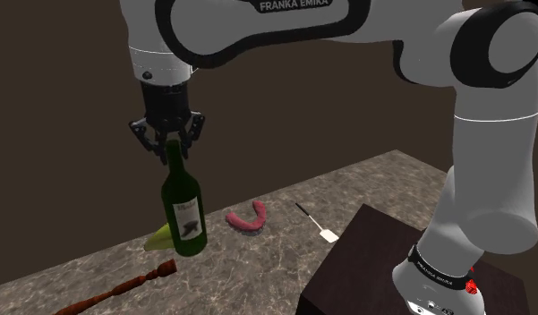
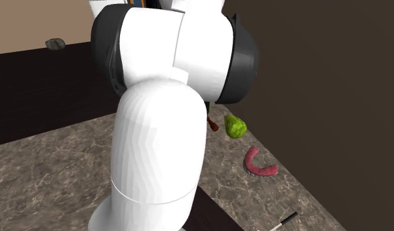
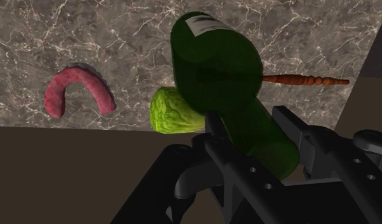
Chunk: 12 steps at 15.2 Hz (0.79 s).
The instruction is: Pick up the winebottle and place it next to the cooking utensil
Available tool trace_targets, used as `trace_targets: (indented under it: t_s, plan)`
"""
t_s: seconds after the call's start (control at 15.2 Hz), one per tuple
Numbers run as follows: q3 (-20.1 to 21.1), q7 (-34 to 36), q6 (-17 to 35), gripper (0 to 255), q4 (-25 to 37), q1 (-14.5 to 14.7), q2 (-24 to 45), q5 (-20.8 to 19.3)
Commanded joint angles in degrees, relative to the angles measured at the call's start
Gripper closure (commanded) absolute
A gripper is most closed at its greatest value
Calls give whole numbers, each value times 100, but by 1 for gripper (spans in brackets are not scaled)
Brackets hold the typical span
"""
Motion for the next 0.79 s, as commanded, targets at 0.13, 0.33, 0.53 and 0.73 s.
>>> trace_targets:
  t_s: [0.13,0.33,0.53,0.73]
  plan:
    - [7,-30,-329,255,371,51,40,-10]
    - [10,-48,-584,255,672,102,87,-29]
    - [11,-64,-851,255,1004,165,155,-59]
    - [9,-79,-1134,255,1374,245,245,-103]
